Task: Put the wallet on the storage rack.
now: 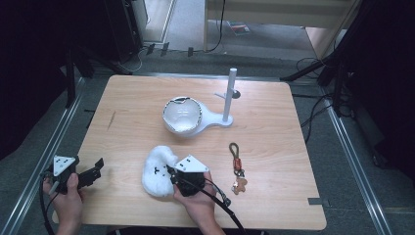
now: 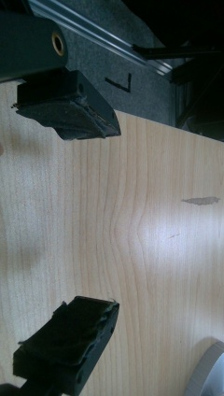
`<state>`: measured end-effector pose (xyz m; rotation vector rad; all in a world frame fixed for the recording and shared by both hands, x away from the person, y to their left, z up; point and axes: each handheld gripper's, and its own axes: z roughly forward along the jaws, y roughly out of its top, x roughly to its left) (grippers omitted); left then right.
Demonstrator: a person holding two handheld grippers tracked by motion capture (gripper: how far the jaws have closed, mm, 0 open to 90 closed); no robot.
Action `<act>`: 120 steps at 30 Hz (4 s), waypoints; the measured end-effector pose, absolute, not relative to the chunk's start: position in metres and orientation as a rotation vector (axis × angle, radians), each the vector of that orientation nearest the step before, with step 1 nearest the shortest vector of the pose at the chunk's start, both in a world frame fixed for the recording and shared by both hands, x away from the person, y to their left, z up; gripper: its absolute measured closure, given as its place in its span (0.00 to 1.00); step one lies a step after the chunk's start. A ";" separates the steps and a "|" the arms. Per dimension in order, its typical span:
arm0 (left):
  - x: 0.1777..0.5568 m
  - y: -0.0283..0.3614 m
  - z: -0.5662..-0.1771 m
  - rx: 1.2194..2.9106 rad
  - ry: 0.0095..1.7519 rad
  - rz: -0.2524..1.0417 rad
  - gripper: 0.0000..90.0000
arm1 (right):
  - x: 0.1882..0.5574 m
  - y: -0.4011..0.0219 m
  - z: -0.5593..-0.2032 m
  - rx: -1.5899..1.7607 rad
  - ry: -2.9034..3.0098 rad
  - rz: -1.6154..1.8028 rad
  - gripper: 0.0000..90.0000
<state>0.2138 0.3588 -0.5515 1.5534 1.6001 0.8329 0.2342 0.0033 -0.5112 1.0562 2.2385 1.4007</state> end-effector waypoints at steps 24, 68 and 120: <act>0.214 0.359 -0.552 1.540 1.604 0.833 0.16 | 0.261 -0.053 -0.452 1.039 1.960 1.510 0.89; 0.214 0.360 -0.552 1.533 1.606 0.828 0.16 | 0.342 -0.030 -0.458 0.770 1.705 1.293 0.88; 0.214 0.360 -0.552 1.537 1.606 0.819 0.16 | 0.373 -0.023 -0.482 1.092 2.042 1.449 0.48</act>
